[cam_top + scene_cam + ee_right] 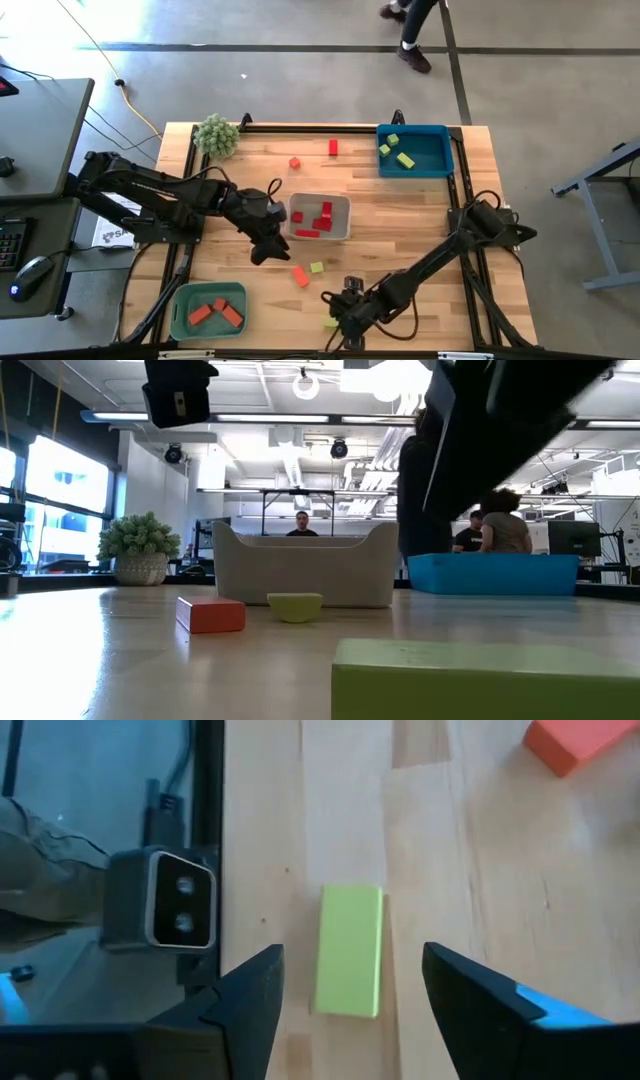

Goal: Sort & place blocks by color
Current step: Put the green wooden block into the blue bin

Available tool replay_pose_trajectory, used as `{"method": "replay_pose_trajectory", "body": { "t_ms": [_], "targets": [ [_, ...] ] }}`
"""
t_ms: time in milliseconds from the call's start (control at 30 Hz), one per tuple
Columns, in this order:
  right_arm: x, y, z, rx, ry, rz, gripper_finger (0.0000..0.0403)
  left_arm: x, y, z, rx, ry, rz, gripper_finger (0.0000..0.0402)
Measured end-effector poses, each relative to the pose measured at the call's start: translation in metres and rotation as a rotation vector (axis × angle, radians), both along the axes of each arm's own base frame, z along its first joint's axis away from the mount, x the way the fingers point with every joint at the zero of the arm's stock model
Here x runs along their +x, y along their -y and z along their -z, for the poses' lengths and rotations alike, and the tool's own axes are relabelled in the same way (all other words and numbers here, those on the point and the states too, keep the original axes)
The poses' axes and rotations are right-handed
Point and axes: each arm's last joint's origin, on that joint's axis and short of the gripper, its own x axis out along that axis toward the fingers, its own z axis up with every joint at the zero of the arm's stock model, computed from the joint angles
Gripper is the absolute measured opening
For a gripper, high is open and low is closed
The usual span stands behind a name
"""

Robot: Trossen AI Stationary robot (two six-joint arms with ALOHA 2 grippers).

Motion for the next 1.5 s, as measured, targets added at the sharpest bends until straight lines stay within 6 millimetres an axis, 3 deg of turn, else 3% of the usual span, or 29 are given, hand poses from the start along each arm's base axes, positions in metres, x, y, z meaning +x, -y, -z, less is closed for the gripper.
{"method": "replay_pose_trajectory", "body": {
  "t_ms": [633,900,1267,1500],
  "targets": [
    [0.004,-0.014,0.050,-0.049,-0.055,-0.027,0.0243,0.002,-0.010,0.001,0.007,-0.004,-0.040,0.0191],
    [0.001,-0.013,0.057,-0.088,-0.088,0.040,0.0242,0.002,-0.018,0.001,0.026,0.005,-0.057,0.0191],
    [-0.003,-0.003,0.061,-0.191,-0.135,0.097,0.0146,0.002,-0.032,0.001,0.036,0.007,-0.103,0.0191],
    [-0.002,0.007,0.063,-0.188,-0.192,0.131,0.0130,0.002,-0.041,0.002,0.062,0.016,-0.118,0.0191]
  ]
}}
